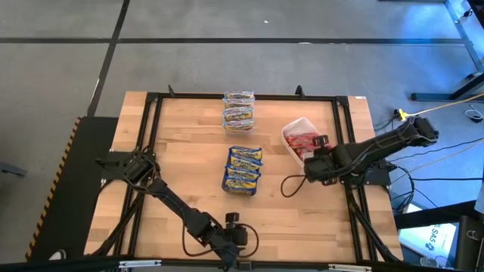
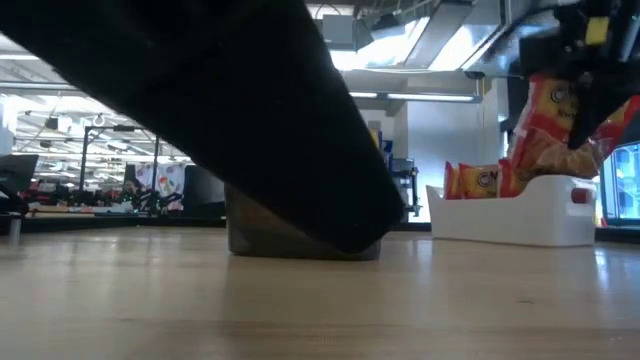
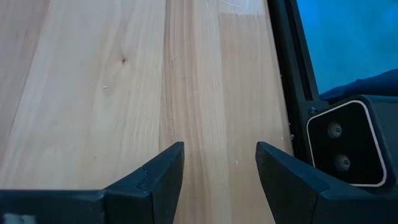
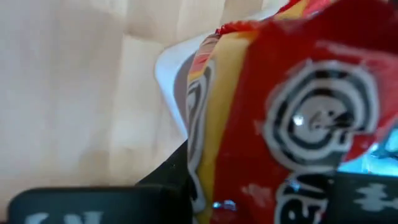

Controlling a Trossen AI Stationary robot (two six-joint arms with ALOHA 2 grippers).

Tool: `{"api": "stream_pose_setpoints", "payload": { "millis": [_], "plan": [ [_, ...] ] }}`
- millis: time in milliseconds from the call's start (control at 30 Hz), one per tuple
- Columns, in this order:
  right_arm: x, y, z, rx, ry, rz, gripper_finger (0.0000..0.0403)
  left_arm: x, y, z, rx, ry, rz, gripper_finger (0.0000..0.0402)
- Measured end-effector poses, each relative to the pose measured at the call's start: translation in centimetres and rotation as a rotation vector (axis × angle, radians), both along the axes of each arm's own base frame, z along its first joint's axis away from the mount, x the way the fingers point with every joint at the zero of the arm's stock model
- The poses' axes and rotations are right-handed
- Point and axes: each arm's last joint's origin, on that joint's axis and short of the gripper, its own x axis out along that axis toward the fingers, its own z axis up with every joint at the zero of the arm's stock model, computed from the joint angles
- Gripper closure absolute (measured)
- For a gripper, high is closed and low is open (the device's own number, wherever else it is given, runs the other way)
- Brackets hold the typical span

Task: Sort Maruchan noodles
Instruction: Put the red noodle pack into the white bin

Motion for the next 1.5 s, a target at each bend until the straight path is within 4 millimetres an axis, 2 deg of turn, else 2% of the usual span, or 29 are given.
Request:
{"api": "stream_pose_setpoints", "payload": {
  "millis": [100, 267, 433, 700, 1000, 1300, 1500],
  "plan": [
    [-0.1, -0.4, -1.0, -0.046, 0.043, 0.026, 0.0310, 0.0, 0.1, 0.0, -0.001, -0.001, 0.002, 0.0207],
    [0.0, -0.7, -1.1, -0.175, 0.010, 0.040, 0.0310, 0.0, -0.1, 0.0, -0.004, -0.006, -0.001, 0.0207],
    [0.2, -1.4, -1.3, -0.200, 0.055, 0.100, 0.0310, 0.0, -0.1, 0.0, -0.005, -0.006, -0.002, 0.0207],
    [-0.6, -3.5, -3.6, -0.079, 0.177, 0.021, 0.0310, 0.0, -0.1, 0.0, -0.008, -0.005, 0.001, 0.0207],
    [0.9, -3.1, -4.1, 0.134, 0.058, 0.084, 0.0310, 0.0, -0.1, 0.0, -0.004, -0.006, -0.003, 0.0207],
    [1.7, -4.1, -4.1, 0.469, -0.055, -0.209, 0.0310, 0.0, -0.1, 0.0, -0.004, -0.006, -0.002, 0.0207],
    [1.5, -4.2, -4.6, 0.452, 0.012, -0.179, 0.0310, 0.0, 0.0, 0.0, -0.008, -0.005, 0.003, 0.0207]
  ]
}}
